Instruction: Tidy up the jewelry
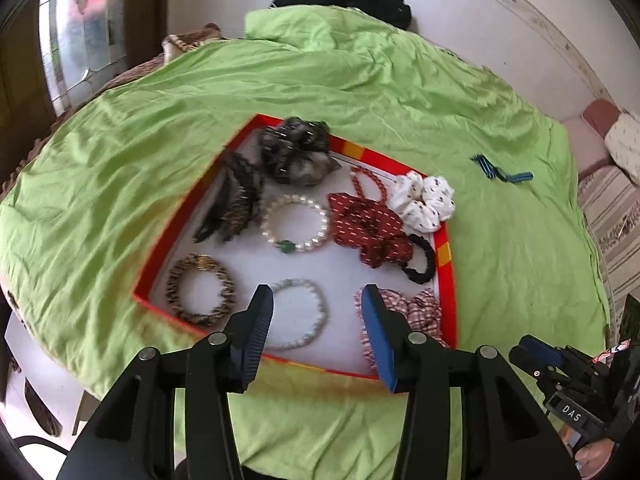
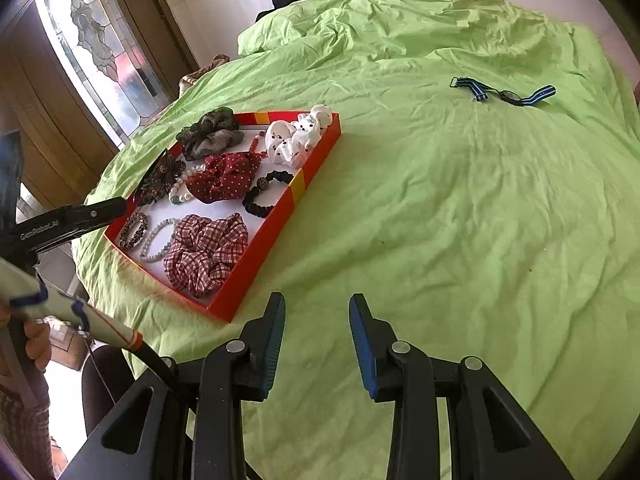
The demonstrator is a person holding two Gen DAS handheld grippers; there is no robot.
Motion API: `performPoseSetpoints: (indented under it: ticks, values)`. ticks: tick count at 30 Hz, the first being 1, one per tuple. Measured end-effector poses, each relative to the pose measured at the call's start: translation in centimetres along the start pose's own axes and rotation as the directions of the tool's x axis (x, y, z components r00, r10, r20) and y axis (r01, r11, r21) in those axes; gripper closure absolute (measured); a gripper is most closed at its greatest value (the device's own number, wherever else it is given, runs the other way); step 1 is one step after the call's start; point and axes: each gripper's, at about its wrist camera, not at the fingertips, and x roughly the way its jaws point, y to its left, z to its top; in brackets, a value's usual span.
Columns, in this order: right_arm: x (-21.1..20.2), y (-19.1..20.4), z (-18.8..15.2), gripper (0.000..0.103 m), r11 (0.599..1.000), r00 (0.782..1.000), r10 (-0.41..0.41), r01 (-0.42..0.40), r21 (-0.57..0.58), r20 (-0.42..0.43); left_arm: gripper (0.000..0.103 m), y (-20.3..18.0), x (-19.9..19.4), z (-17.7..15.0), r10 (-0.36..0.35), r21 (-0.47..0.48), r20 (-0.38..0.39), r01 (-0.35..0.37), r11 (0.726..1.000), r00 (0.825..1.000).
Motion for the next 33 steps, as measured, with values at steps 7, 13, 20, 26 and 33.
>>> performPoseSetpoints:
  ticks: [7, 13, 20, 26, 33]
  values:
    - [0.8, 0.3, 3.5, 0.054, 1.0, 1.0, -0.003, 0.003, 0.015, 0.014, 0.051, 4.9, 0.2, 3.1, 0.071, -0.057, -0.003, -0.071, 0.996, 0.997]
    - [4.9, 0.8, 8.1, 0.054, 0.995, 0.999, 0.046, -0.045, 0.086, -0.009, 0.051, 8.8, 3.1, 6.0, 0.061, -0.145, -0.047, -0.067, 0.987, 0.997]
    - [10.3, 2.6, 10.2, 0.075, 0.999, 0.996, 0.021, -0.017, 0.047, -0.091, 0.051, 10.1, 8.0, 7.5, 0.017, -0.157, -0.14, -0.039, 0.987, 0.99]
    - [11.3, 1.7, 10.1, 0.092, 0.999, 0.995, -0.019, 0.022, 0.027, -0.101, 0.051, 8.5, 9.2, 7.2, 0.042, -0.106, -0.157, -0.059, 0.993, 0.987]
    - [9.5, -3.1, 9.8, 0.095, 0.992, 0.993, -0.095, 0.101, 0.074, -0.076, 0.051, 3.2, 10.5, 6.6, -0.025, -0.058, -0.183, 0.015, 0.998, 0.983]
